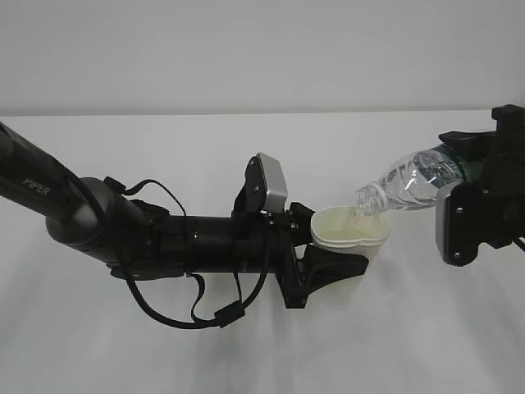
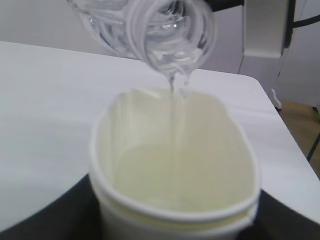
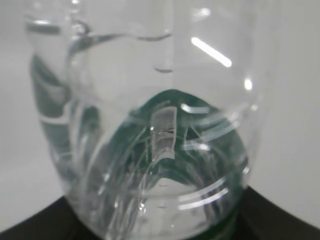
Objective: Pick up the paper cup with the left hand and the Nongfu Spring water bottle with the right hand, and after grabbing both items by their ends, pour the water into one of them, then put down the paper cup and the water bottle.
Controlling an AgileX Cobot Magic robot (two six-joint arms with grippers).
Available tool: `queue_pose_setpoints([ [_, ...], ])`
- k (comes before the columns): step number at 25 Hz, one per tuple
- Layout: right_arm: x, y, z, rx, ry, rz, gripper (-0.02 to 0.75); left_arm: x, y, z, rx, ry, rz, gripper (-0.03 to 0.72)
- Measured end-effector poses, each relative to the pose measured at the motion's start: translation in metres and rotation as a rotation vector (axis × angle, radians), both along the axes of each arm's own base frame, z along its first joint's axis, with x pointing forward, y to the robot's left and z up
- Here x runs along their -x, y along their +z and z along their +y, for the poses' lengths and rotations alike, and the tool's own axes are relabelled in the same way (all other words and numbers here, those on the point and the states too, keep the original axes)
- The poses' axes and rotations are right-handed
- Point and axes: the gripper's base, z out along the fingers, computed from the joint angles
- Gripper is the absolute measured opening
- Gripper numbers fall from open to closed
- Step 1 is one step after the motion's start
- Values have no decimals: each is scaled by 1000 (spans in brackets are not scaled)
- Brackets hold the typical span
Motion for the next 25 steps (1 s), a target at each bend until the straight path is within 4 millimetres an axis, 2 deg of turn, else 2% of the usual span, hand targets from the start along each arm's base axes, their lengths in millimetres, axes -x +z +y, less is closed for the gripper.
queue_pose_setpoints([
  [25, 0, 0, 0, 1, 0, 2, 384, 0, 0, 0, -1, -2, -1, 430],
])
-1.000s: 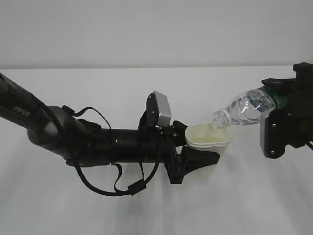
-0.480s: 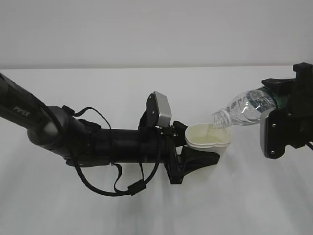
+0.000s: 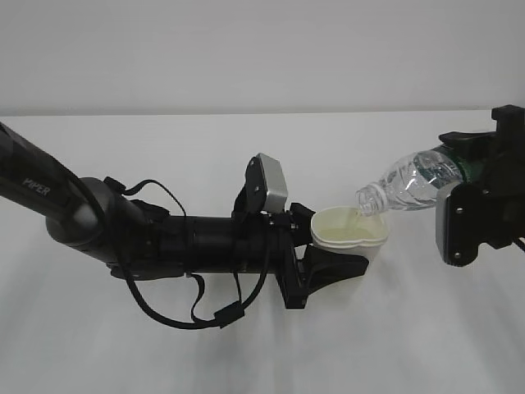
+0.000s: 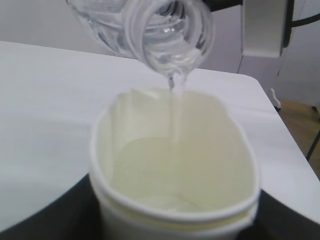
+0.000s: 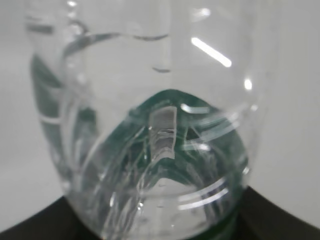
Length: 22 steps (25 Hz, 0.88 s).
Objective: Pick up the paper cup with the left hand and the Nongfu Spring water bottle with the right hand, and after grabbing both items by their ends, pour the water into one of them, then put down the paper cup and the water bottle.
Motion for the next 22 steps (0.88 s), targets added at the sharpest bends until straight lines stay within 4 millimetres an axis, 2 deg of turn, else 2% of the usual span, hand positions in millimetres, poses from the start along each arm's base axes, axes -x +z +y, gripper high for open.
queue_pose_setpoints([
  [22, 0, 0, 0, 11, 3, 0, 384, 0, 0, 0, 0, -1, 0, 430],
])
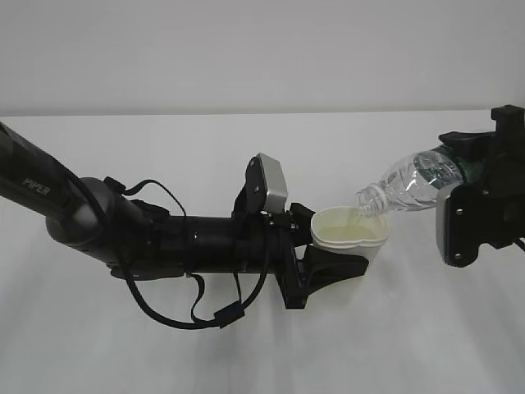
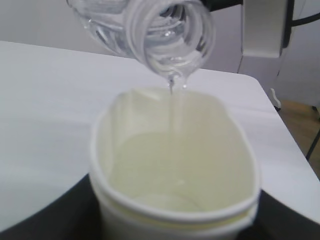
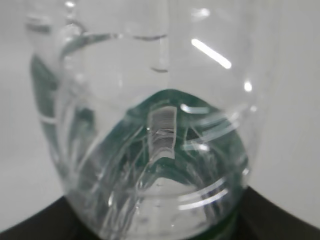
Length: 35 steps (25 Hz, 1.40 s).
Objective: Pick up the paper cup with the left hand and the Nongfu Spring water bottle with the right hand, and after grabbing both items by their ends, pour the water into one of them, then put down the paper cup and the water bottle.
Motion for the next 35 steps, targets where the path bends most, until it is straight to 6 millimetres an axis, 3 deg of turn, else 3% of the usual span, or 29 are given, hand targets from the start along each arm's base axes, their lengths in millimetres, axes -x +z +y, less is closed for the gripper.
queue_pose_setpoints([
  [15, 0, 0, 0, -37, -11, 10, 384, 0, 0, 0, 0, 0, 0, 430],
  [35, 3, -14, -1, -301, -105, 89, 384, -5, -1, -1, -8, 24, -1, 429],
])
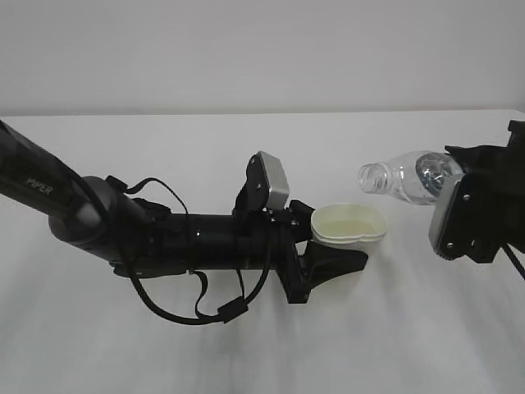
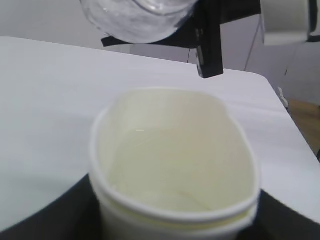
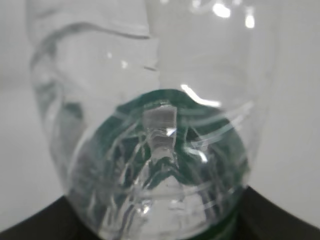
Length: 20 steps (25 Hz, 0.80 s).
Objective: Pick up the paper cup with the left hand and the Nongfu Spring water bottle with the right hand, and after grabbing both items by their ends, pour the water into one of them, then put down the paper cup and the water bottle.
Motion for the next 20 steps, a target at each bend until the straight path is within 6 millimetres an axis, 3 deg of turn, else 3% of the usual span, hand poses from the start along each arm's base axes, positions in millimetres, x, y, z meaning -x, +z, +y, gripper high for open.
queue_pose_setpoints([
  [20, -3, 16, -1, -537, -125, -67, 384, -12, 5, 3, 34, 76, 5, 429],
])
